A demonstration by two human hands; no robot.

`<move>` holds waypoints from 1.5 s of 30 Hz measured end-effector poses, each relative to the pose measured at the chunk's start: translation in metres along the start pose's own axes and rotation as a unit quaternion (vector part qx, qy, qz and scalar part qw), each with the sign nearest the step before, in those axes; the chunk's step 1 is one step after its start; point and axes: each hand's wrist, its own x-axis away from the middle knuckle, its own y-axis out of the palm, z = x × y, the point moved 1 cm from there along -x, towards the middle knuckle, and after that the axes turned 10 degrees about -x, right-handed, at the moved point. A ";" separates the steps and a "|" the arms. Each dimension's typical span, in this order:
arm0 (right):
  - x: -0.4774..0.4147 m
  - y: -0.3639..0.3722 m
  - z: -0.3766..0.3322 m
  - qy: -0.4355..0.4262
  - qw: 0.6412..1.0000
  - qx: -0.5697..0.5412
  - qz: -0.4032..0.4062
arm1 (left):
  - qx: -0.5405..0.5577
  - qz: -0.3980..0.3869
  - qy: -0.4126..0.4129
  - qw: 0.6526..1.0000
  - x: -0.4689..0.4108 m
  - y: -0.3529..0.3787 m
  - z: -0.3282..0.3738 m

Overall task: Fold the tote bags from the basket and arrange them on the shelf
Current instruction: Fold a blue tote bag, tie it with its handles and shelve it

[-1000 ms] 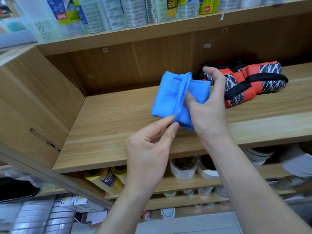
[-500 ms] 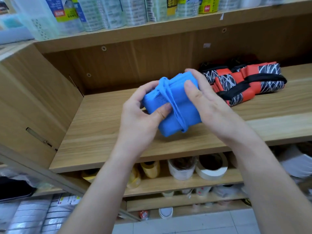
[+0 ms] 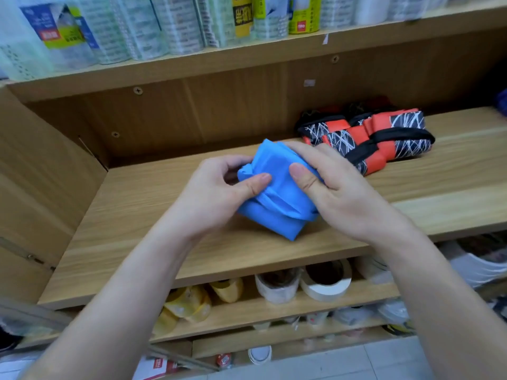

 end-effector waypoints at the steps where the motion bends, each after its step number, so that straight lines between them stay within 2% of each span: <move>1: 0.000 -0.008 0.002 0.012 1.000 0.009 0.016 | 0.024 0.018 -0.014 0.999 -0.005 0.001 -0.001; 5: 0.002 -0.050 0.015 0.040 0.985 0.142 0.091 | 0.066 0.112 -0.074 0.989 -0.045 -0.002 -0.014; 8: 0.006 -0.070 0.028 0.109 0.962 0.236 0.081 | 0.018 0.156 -0.109 0.982 -0.084 -0.002 -0.030; 10: 0.008 -0.073 0.036 0.132 0.955 0.261 0.058 | -0.020 0.173 -0.126 0.977 -0.104 0.003 -0.036; 15: 0.008 -0.068 0.053 0.120 0.951 0.281 0.046 | -0.114 0.190 -0.185 0.957 -0.133 0.014 -0.038; 18: 0.004 -0.067 0.060 0.091 0.955 0.274 0.071 | -0.076 0.182 -0.217 0.956 -0.134 0.016 -0.034; 23: 0.000 -0.067 0.069 0.059 0.960 0.255 0.094 | -0.074 0.114 -0.208 0.969 -0.128 0.010 -0.037; 27: 0.001 -0.065 0.075 0.045 0.968 0.231 0.086 | -0.056 0.129 -0.209 0.968 -0.126 0.010 -0.037; 31: 0.008 -0.066 0.072 0.046 0.968 0.227 0.096 | -0.123 0.140 -0.190 0.964 -0.120 0.012 -0.036; 34: 0.019 -0.070 0.066 0.046 0.971 0.195 0.131 | -0.253 0.173 -0.134 0.942 -0.107 0.009 -0.031; 36: 0.028 -0.071 0.060 0.039 0.976 0.149 0.155 | -0.294 0.185 -0.093 0.933 -0.091 0.009 -0.024; 40: 0.051 -0.069 0.044 0.024 0.975 0.115 0.186 | -0.296 0.151 -0.022 0.943 -0.049 0.019 -0.013; 43: 0.076 -0.063 0.031 0.040 0.971 0.123 0.203 | -0.273 0.093 0.027 0.957 -0.013 0.032 -0.010; 45: 0.097 -0.059 0.024 0.052 0.963 0.144 0.222 | -0.260 0.067 0.088 0.959 0.011 0.042 -0.009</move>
